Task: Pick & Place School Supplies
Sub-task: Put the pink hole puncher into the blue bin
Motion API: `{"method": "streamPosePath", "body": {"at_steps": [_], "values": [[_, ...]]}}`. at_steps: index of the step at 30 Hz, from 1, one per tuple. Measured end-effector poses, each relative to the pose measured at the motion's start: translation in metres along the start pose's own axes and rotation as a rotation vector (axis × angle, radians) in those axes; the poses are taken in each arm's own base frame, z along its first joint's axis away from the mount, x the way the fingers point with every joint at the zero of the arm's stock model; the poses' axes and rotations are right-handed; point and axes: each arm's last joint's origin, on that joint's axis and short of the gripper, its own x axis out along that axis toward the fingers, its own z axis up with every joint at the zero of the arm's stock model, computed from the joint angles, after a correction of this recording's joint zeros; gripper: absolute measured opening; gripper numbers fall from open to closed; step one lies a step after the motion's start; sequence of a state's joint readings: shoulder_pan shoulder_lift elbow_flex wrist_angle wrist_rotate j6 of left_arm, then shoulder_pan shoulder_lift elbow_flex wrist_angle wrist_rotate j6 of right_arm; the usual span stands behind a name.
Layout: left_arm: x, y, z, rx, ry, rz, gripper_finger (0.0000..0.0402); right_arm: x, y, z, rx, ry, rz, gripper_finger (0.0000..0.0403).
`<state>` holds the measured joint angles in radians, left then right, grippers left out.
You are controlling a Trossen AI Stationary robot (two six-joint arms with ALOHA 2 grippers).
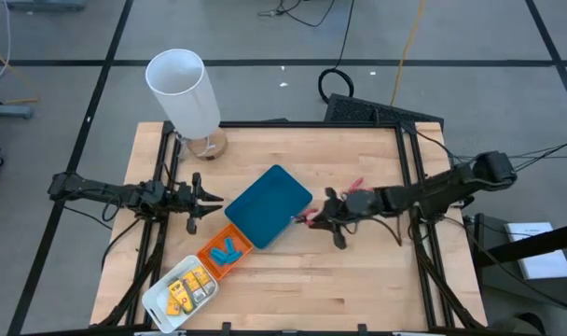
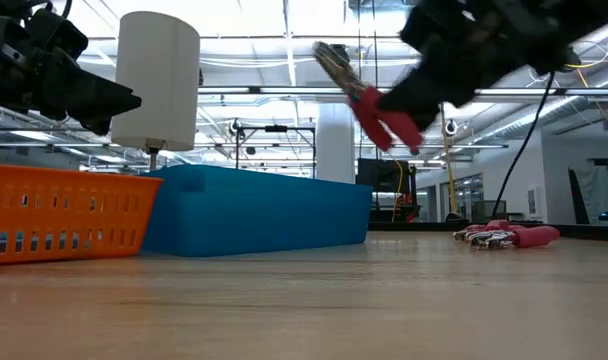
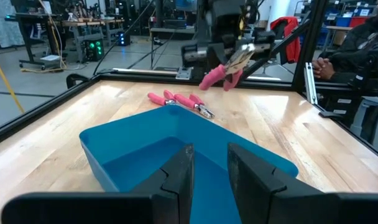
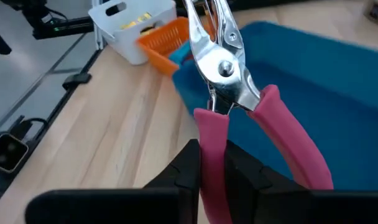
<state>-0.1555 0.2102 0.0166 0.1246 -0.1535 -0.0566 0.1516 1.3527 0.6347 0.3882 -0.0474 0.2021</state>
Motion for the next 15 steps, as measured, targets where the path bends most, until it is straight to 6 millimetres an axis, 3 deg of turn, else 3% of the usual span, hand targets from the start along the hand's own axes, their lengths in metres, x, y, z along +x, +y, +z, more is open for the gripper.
{"method": "streamPosePath", "body": {"at_steps": [7,15], "values": [[0.000,0.000,0.000,0.000,0.000,0.001,0.0097,0.038,-0.027,0.046,-0.066,0.076,-0.005,0.0036],[0.000,0.000,0.000,0.000,-0.003,0.004,0.0097,0.087,-0.067,0.057,-0.078,0.158,-0.026,0.0036]]}}
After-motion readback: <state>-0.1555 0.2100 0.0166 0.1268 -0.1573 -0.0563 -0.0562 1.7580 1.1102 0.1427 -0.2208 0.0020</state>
